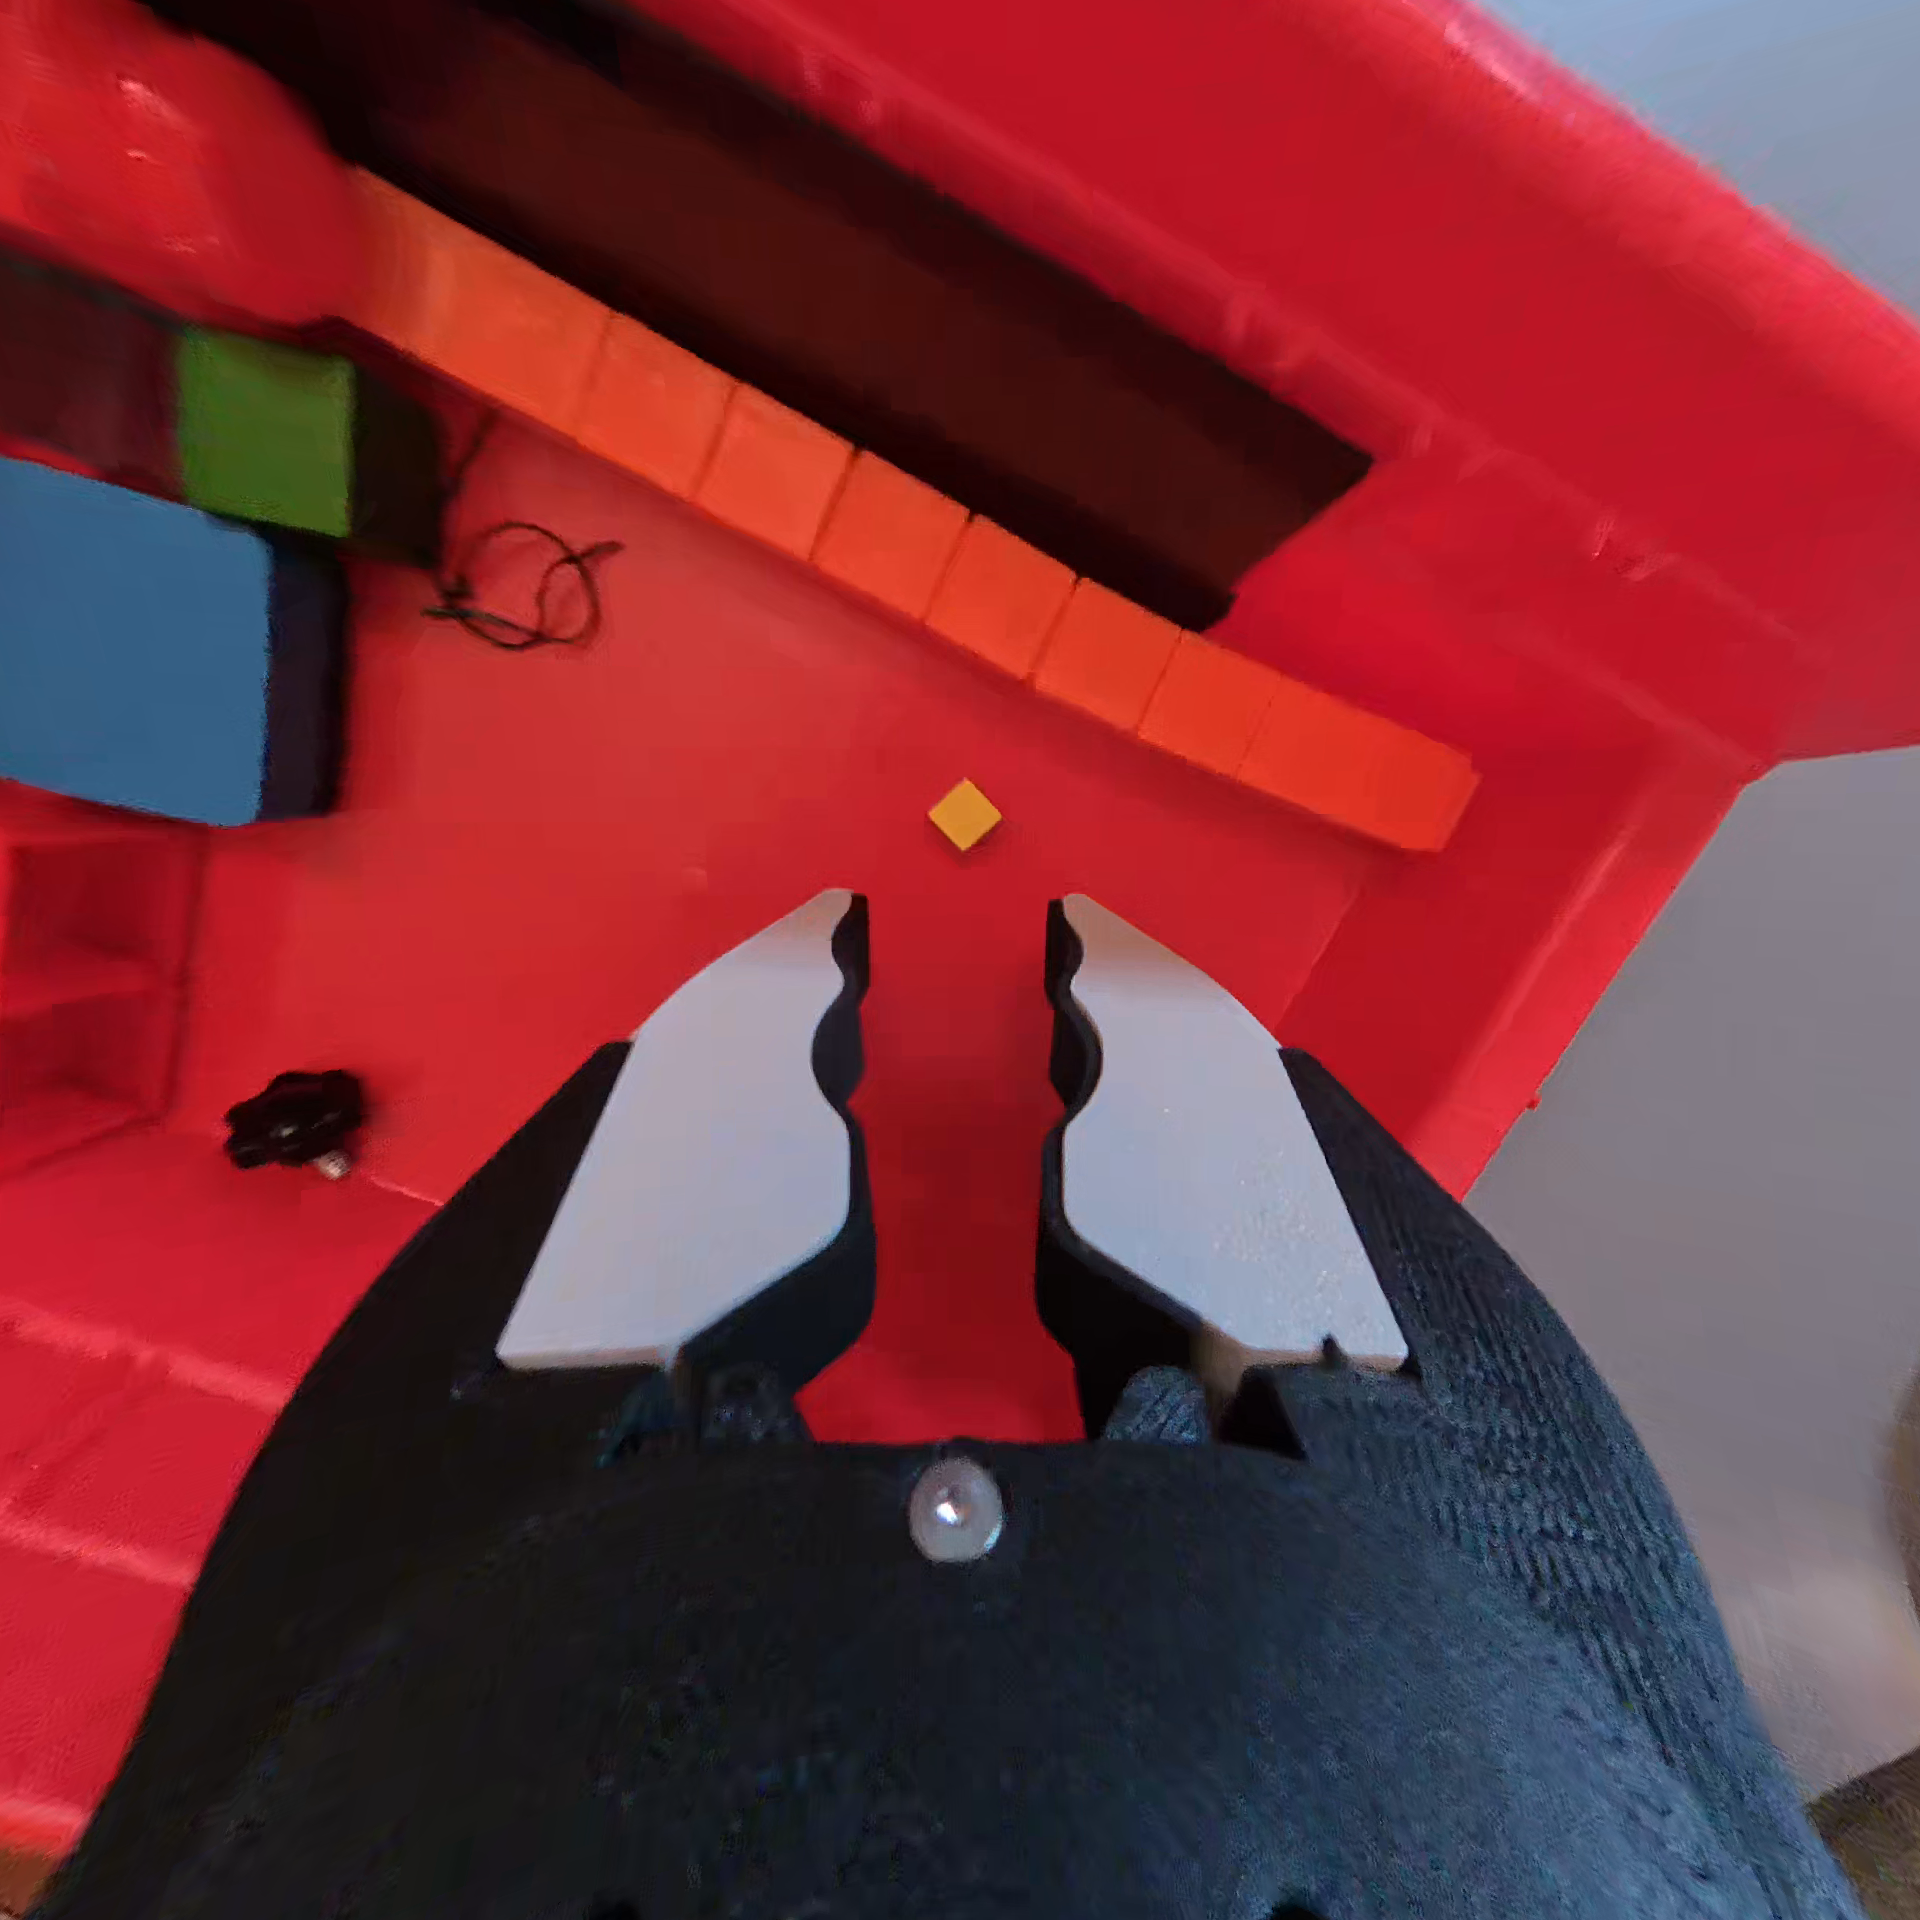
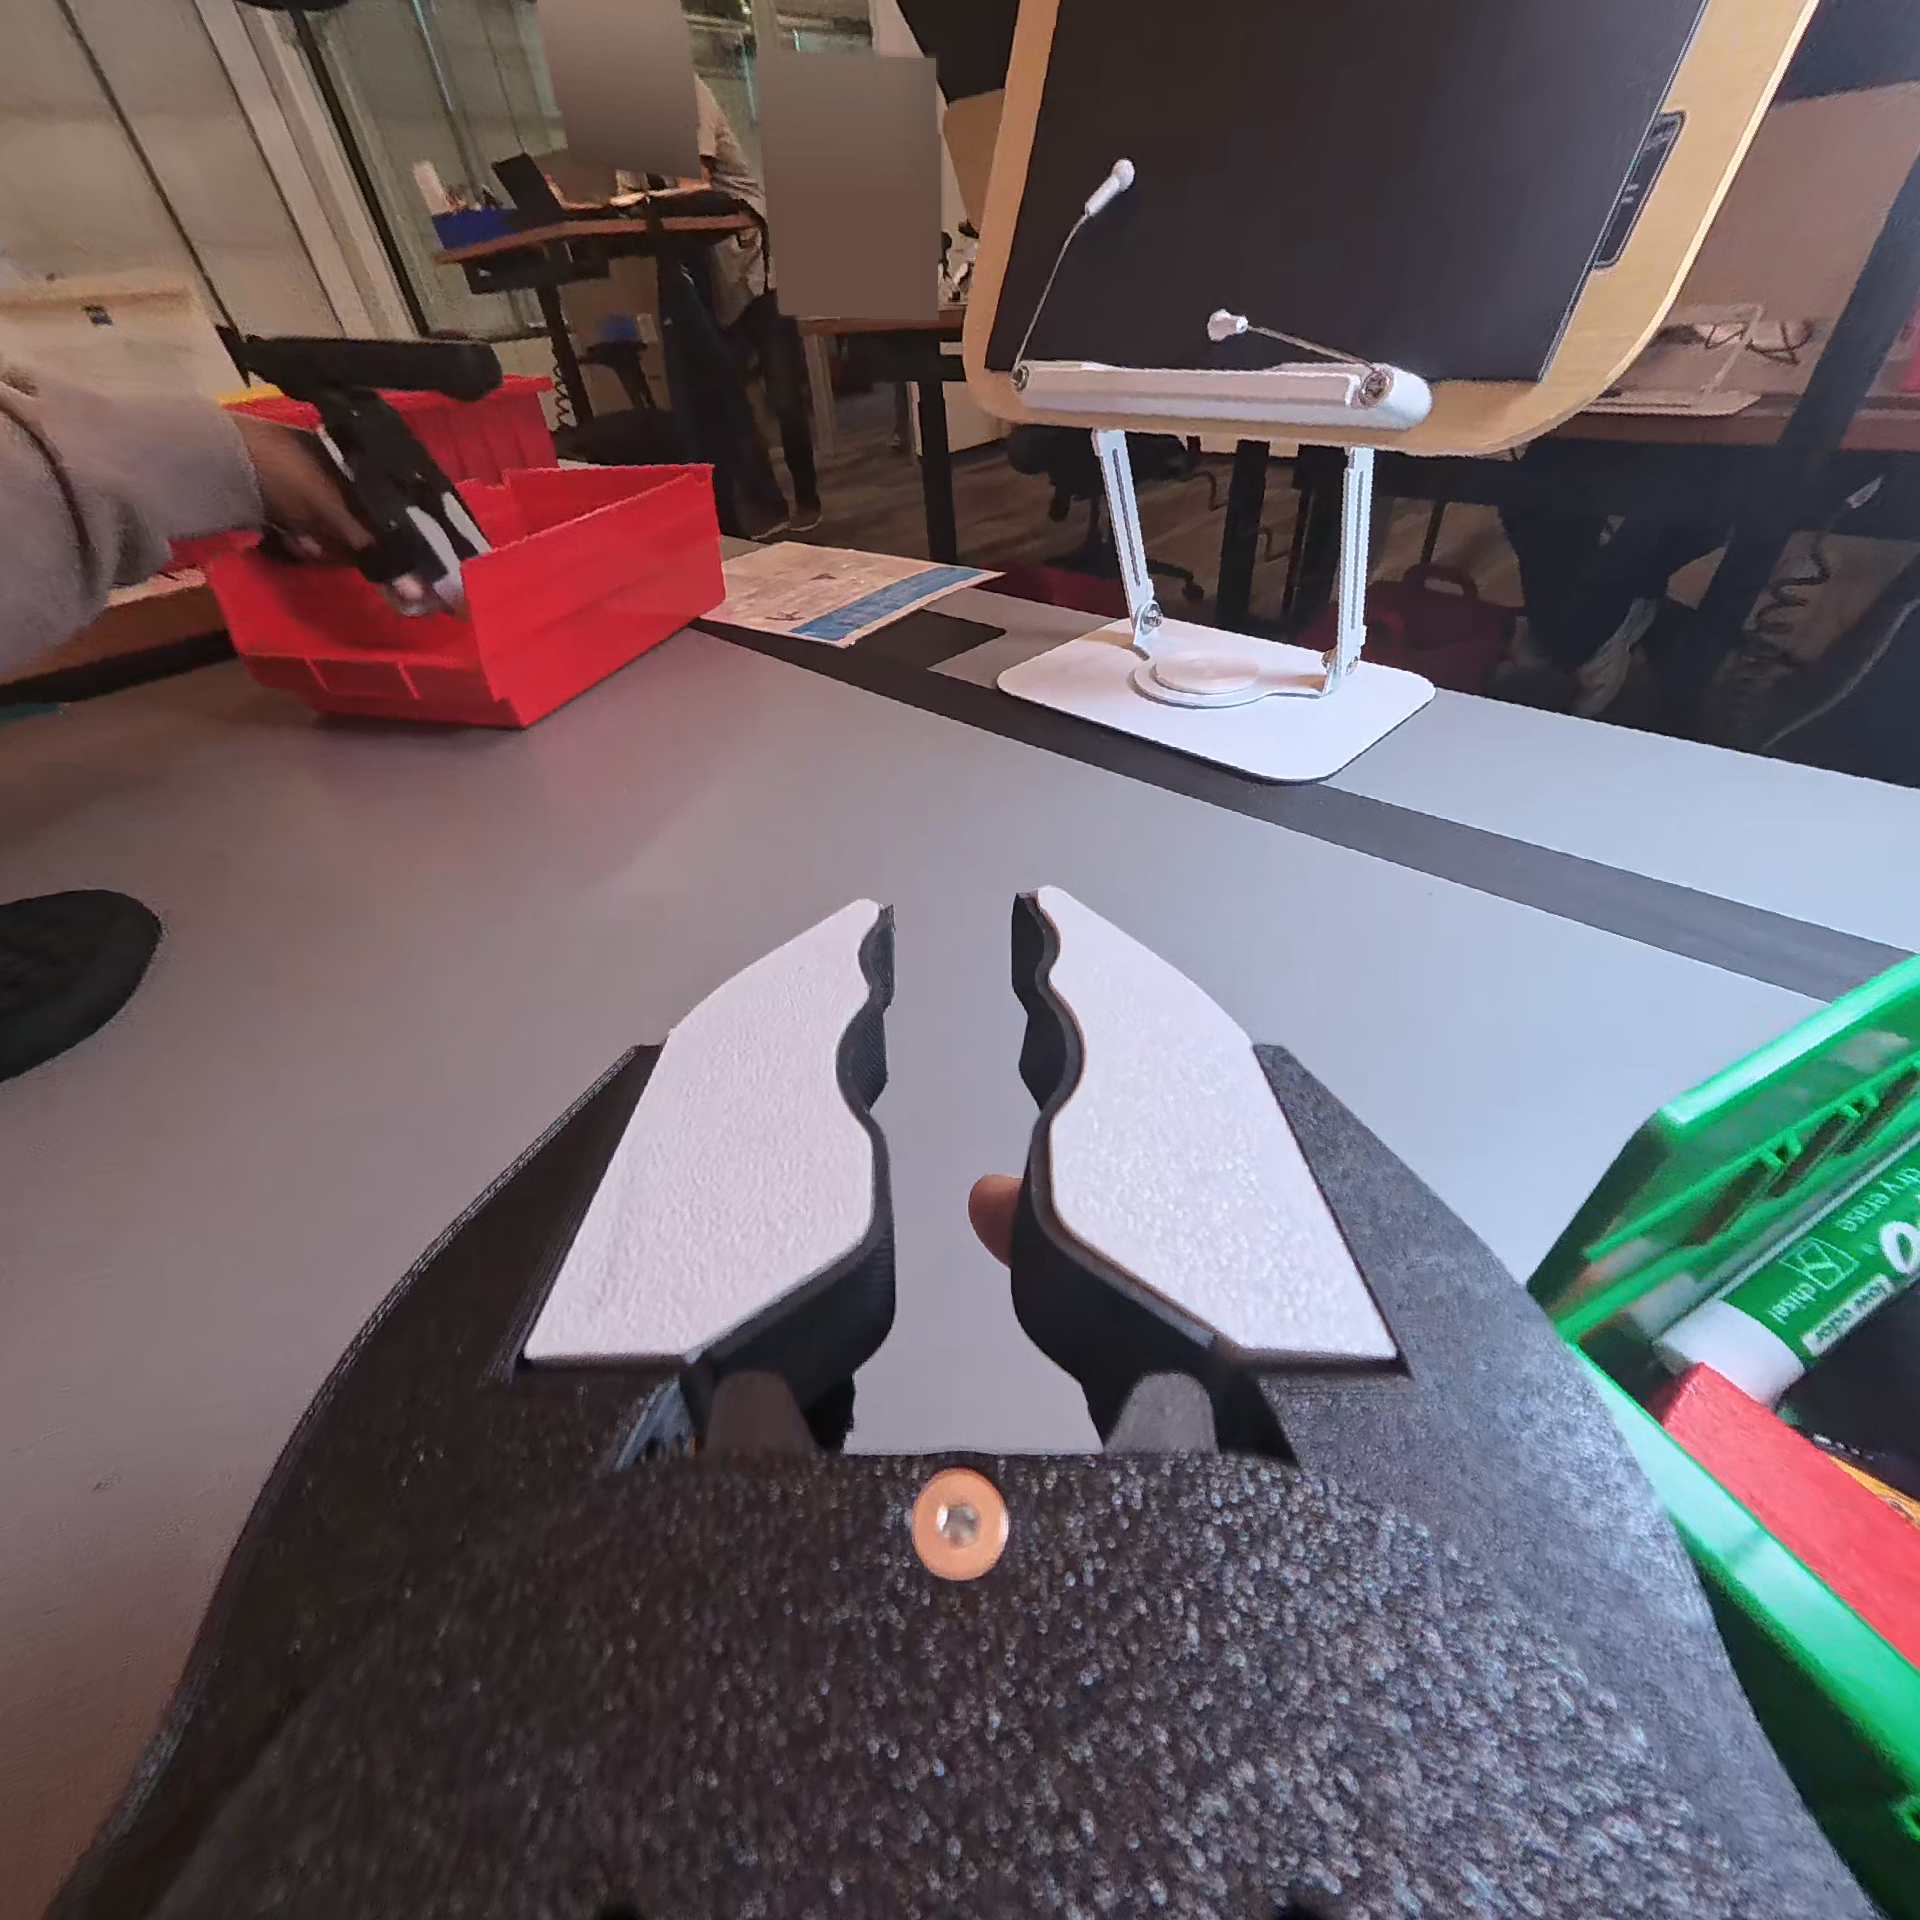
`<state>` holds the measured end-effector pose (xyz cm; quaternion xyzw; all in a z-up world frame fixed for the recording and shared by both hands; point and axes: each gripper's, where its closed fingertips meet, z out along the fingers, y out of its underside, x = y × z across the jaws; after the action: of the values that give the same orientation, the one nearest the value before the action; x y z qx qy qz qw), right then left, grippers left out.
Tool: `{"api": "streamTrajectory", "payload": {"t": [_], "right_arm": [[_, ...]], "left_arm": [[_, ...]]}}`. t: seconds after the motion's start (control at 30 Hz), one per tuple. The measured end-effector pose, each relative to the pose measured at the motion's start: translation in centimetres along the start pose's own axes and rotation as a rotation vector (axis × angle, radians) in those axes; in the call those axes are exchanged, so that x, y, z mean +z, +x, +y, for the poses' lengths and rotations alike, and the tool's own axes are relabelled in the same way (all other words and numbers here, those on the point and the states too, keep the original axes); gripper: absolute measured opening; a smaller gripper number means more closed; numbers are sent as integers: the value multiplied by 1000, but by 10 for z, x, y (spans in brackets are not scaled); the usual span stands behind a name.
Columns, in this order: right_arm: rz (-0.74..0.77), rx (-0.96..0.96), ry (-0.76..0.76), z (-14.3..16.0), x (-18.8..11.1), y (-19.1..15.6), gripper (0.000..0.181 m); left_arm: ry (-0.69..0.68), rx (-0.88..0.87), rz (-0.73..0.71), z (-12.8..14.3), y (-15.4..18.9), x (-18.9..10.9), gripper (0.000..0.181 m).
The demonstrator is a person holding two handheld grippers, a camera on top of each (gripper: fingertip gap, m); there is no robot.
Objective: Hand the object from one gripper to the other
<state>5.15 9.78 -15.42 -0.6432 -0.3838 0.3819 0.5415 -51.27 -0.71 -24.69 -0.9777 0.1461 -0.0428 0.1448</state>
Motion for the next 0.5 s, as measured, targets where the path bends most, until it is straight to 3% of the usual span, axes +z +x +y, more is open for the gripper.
{"api": "streamTrajectory", "payload": {"t": [0.3,0.5], "right_arm": [[-9,51,-28,11,7,3,21],[-7,48,-28,11,5,1,21]], "left_arm": [[-66,112,-35,-2,2,22,26],[-12,121,-36,-10,5,29,15]]}}
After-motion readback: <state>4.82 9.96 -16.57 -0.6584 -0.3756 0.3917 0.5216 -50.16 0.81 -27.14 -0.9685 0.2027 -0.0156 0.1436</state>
